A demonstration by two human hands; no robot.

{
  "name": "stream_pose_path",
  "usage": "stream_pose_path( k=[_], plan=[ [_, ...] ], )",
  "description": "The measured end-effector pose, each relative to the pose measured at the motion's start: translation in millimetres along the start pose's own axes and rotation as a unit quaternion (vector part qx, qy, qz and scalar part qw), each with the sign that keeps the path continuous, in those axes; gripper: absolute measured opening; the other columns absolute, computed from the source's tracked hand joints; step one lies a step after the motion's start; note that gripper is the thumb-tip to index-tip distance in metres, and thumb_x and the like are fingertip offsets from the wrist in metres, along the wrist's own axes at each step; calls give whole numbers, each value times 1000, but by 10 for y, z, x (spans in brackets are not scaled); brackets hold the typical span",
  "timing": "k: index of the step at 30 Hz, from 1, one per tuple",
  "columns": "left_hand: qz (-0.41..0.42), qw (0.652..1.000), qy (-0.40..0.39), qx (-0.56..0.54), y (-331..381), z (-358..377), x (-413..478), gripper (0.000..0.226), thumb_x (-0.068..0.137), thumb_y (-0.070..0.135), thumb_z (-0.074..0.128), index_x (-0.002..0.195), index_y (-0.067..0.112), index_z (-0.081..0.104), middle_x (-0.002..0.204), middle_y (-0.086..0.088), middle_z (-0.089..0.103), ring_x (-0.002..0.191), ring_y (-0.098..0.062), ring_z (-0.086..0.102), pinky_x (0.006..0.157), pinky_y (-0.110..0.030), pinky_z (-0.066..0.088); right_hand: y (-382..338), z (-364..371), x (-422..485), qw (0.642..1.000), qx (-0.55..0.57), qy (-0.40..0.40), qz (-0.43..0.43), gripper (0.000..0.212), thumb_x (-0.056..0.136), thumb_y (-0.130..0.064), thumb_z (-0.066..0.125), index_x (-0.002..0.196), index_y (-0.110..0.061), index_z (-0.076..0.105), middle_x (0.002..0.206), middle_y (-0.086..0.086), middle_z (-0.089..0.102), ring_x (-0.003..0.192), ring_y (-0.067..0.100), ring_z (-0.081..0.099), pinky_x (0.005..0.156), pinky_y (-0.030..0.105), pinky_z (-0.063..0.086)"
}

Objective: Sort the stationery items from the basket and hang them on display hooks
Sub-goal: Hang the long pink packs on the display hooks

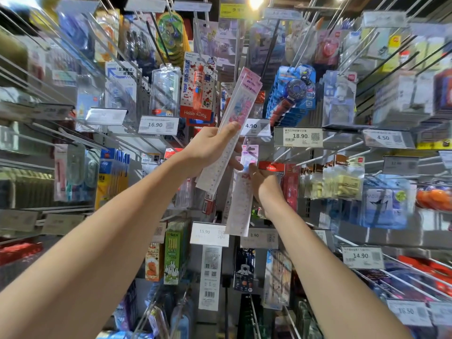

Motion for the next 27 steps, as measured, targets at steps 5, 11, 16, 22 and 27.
stream_pose_path(
  k=[5, 11, 16, 22, 27],
  plan=[
    [0, 999, -12, -29, -7, 22, -21, 65, 98, 59, 52, 99, -2, 74, 98, -26, 74, 79, -41, 76, 89, -56, 58, 160, 83, 135, 991, -98, -58, 75, 44, 109, -27, 39, 134, 3, 59, 134, 24, 61, 122, 38, 59, 76, 25, 37],
    [8, 999, 4, -33, 11, -19, -51, 72, 95, 62, 55, 106, -7, 70, 106, -36, 67, 91, -53, 70, 85, -66, 57, 340, 336, -25, 967, -107, -164, 163, 14, 100, -24, 52, 107, -14, 58, 97, 6, 61, 83, 22, 64, 65, 29, 47],
    [2, 1000, -9, -21, 13, 10, -31, 82, 90, 67, 53, 106, -13, 64, 109, -40, 64, 88, -50, 72, 94, -67, 53, 303, 184, 11, 936, -266, -194, 127, 35, 101, -24, 57, 68, -13, 50, 54, 1, 53, 43, 14, 50, 38, 17, 33],
    [8, 999, -9, -43, -81, -12, 21, 57, 98, 57, 57, 103, 2, 70, 95, -13, 77, 79, -43, 76, 68, -44, 62, 560, 74, 155, 952, -265, -110, 110, 30, 96, -16, 62, 73, -21, 43, 77, -1, 46, 65, 13, 44, 61, 24, 42],
    [24, 999, -28, -30, -82, 13, 3, 44, 92, 52, 72, 104, 10, 73, 88, -7, 78, 77, -29, 79, 61, -31, 60, 256, -62, 49, 994, -110, -1, 8, 25, 100, -26, 58, 75, -24, 56, 80, -1, 61, 85, 22, 59, 69, 27, 46]
  ],
)
Point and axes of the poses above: each hand's wrist, its own x-axis towards the middle knuckle, its own z-axis out of the palm, y = z × x, the point moved 10 cm from there along x, towards the middle knuckle
